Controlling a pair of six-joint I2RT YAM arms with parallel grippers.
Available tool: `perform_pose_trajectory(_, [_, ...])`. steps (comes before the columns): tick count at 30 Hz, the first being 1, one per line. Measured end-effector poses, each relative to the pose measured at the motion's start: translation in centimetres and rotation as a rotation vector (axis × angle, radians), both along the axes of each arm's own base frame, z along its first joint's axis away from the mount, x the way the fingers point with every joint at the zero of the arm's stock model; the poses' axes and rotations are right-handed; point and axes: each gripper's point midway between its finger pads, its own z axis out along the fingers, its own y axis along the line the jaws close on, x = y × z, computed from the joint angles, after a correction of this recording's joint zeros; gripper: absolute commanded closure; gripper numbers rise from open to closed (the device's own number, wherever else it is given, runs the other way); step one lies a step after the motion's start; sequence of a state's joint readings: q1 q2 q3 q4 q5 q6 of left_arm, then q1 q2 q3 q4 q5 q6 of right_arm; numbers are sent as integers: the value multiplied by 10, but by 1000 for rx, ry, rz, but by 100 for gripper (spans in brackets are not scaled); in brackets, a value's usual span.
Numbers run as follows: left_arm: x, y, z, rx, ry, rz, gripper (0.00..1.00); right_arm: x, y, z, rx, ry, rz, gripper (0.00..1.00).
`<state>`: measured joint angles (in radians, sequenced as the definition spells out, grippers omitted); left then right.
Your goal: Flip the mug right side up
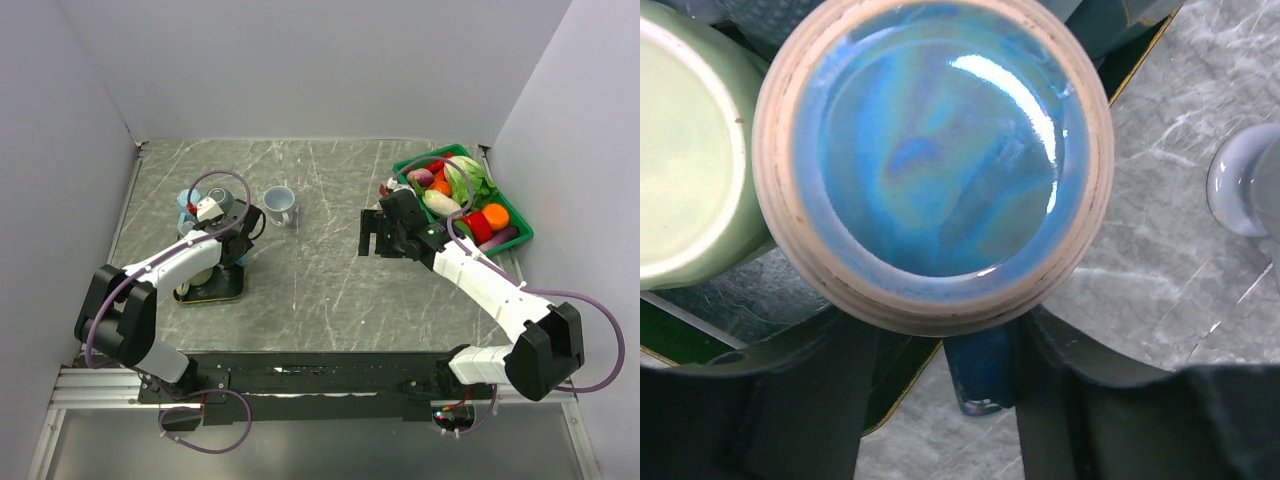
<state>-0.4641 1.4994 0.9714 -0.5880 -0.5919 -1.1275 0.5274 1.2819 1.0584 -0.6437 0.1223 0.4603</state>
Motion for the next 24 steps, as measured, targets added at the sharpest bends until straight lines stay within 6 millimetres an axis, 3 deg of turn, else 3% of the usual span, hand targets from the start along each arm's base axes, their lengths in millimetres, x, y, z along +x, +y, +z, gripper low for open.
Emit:
perform_pose_trajectory(3, [-1, 0, -1, 0, 6, -6, 50, 0, 0, 0, 1, -1, 0, 3])
perform_pose_trajectory(6, [-2, -2, -1, -9, 13, -11, 59, 0, 0, 0, 1, -1, -1, 4])
perform_pose_trajectory(7, [-3, -2, -2, -11, 17, -13, 65, 0, 0, 0, 1, -1, -1, 4])
perform_pose_trajectory(12, [-6, -5, -3, -23, 32, -22, 80, 0, 0, 0, 2, 0, -2, 4])
perform_pose_trajectory(16, [-7, -4, -4, -23, 40, -25, 99, 0, 0, 0, 3, 0, -3, 4])
perform_pose_trajectory(24, [-8, -6, 7, -48, 18, -39, 99, 0, 1, -1, 2, 5, -1, 6])
